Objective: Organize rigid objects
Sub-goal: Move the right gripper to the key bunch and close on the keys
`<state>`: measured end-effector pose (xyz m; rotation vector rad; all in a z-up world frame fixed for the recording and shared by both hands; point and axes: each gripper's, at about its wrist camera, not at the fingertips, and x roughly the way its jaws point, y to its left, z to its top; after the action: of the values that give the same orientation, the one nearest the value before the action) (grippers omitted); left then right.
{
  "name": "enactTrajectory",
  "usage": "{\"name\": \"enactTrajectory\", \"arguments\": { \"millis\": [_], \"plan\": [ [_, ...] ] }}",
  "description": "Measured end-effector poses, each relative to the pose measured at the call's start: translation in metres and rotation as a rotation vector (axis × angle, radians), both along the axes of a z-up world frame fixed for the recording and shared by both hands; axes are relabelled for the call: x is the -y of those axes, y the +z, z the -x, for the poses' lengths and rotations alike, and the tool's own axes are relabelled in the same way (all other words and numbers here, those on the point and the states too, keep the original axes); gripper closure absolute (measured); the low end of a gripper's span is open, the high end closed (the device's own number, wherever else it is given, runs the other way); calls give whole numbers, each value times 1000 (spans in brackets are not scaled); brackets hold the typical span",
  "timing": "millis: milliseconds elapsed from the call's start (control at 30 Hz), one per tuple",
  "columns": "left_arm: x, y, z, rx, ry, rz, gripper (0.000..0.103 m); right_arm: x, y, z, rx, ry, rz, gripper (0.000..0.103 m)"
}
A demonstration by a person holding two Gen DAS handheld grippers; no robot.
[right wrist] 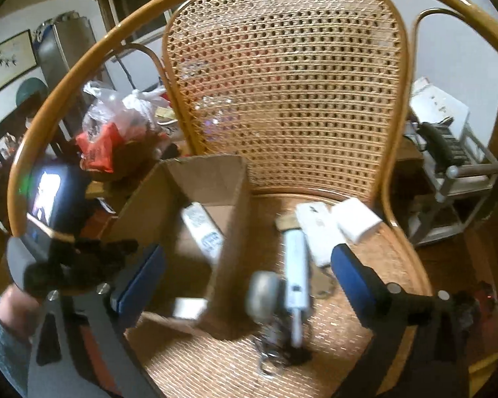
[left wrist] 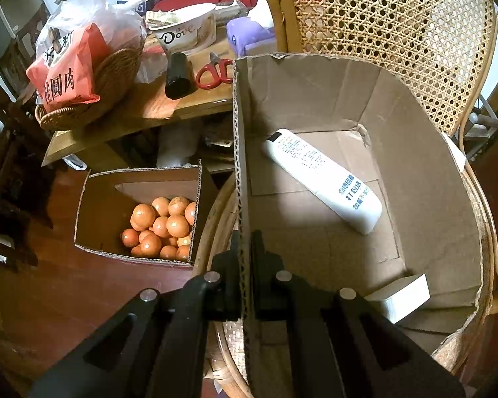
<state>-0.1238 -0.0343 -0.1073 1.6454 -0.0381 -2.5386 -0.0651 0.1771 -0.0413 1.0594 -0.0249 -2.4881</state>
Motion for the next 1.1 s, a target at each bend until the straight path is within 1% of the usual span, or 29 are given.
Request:
{"name": "enactTrajectory", "arguments": {
  "millis": [100, 267, 500, 567, 667, 767, 900, 967, 1100],
  "plan": [
    [-1, 0, -1, -1, -2, 6, 99, -11, -1, -3, -6, -22, -25, 0],
    [1, 0, -1, -2, 1, -4, 99, -25, -14, -6, 42, -51, -53, 0],
    [0, 3, -3, -10, 0, 2, 99, -34, -36, -13, 90, -55, -171, 0],
    [0, 3, -3, -12, 5, -4, 99, -35, -40, -14, 103, -57, -188, 0],
    [0, 4, -2, -16, 11, -11, 99, -40, -51, -13, 140, -76, -182, 0],
    [2, 4, -1, -14, 16, -9, 98, -42, -66, -10, 213, -62, -167, 0],
    [2, 3, -1, -14, 20, -8, 98, -40, -78, -11, 260, -39, -156, 0],
    [2, 3, -1, -13, 19, -9, 97, -37, -83, -12, 275, -31, -162, 0],
    [2, 3, -1, -9, 15, -5, 97, -29, -94, -12, 276, -6, -212, 0]
  ]
}}
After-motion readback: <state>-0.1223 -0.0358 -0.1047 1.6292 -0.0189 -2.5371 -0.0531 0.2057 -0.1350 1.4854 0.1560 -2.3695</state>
